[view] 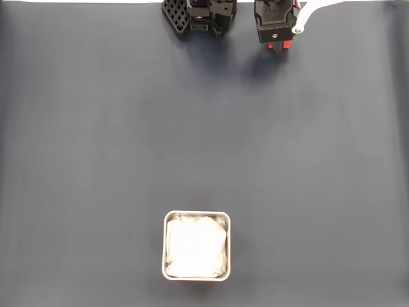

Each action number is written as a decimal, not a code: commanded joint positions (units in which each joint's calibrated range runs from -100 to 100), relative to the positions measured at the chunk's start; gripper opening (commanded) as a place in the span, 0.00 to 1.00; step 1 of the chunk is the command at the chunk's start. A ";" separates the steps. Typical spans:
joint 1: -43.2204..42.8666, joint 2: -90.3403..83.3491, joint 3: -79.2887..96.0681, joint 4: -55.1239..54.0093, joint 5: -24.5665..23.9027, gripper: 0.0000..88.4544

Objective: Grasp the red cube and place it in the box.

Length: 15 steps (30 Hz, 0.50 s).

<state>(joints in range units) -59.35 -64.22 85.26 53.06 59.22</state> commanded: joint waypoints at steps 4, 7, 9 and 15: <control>-0.81 0.01 -0.23 -0.85 -0.73 0.21; -0.81 -0.08 -0.23 -0.77 -0.83 0.17; -0.81 -0.16 -0.23 -0.77 -0.88 0.13; -0.81 0.18 -0.68 -0.60 -0.88 0.08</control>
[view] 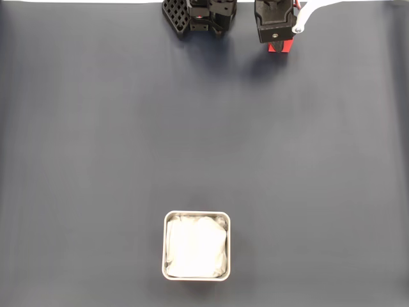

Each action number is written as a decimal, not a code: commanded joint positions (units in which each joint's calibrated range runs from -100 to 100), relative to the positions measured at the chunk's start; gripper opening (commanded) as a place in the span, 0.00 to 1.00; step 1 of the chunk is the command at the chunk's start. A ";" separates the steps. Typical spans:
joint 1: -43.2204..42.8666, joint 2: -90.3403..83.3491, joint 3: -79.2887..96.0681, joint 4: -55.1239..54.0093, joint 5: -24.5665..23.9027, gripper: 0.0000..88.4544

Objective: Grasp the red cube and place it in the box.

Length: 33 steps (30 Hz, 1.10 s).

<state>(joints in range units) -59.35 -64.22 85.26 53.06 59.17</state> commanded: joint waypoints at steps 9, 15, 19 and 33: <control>-0.81 1.14 -2.32 -0.52 -1.17 0.07; 0.11 3.39 -7.07 0.05 -1.42 0.07; 1.11 4.78 -10.72 0.54 -1.66 0.07; 8.42 9.54 -23.22 2.51 -1.03 0.06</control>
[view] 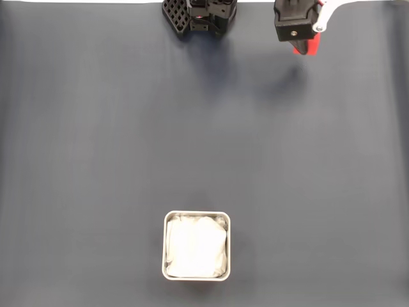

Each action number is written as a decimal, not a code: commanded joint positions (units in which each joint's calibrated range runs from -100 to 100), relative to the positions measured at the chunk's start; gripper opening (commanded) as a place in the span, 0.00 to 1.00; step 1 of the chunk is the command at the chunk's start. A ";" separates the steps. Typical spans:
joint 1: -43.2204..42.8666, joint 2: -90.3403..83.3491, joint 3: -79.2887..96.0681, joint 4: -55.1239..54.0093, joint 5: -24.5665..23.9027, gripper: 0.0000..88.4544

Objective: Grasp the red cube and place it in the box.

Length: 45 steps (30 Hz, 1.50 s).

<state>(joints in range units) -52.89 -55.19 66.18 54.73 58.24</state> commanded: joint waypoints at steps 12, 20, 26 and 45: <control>8.57 6.40 -13.99 1.82 -0.88 0.06; 14.11 12.47 -23.39 2.56 -1.27 0.06; 17.95 15.07 -27.86 2.89 -1.32 0.06; 27.61 23.30 -42.55 4.36 -3.76 0.05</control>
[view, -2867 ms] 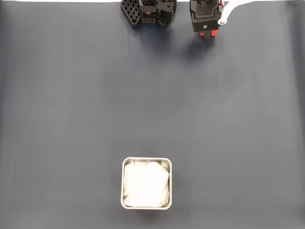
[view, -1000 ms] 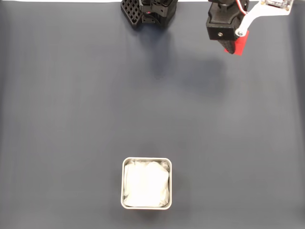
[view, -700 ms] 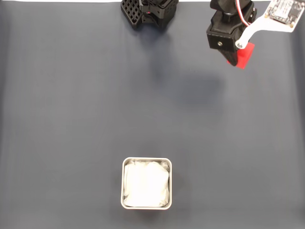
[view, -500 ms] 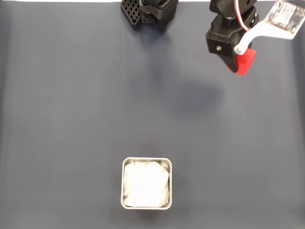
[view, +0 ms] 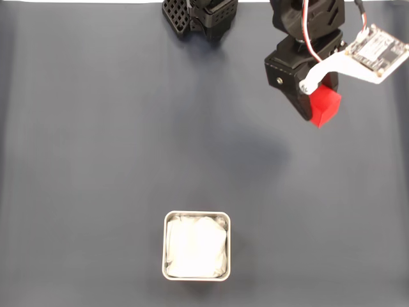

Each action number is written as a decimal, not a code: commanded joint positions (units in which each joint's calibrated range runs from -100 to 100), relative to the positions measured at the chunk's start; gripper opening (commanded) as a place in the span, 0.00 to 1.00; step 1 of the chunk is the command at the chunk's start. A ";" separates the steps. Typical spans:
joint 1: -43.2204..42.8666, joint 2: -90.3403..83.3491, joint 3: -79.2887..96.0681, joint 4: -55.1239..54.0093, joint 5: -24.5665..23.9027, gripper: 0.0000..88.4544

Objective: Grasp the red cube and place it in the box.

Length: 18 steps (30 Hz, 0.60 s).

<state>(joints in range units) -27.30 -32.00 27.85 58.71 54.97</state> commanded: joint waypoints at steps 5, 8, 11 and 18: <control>4.86 3.15 -8.51 0.39 -0.93 0.05; 6.56 5.31 -11.33 0.39 -1.17 0.04; 8.19 7.31 -14.07 0.39 -1.42 0.04; 11.60 11.38 -18.82 0.39 -1.76 0.04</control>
<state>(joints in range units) -17.36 -20.45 13.02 58.95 54.04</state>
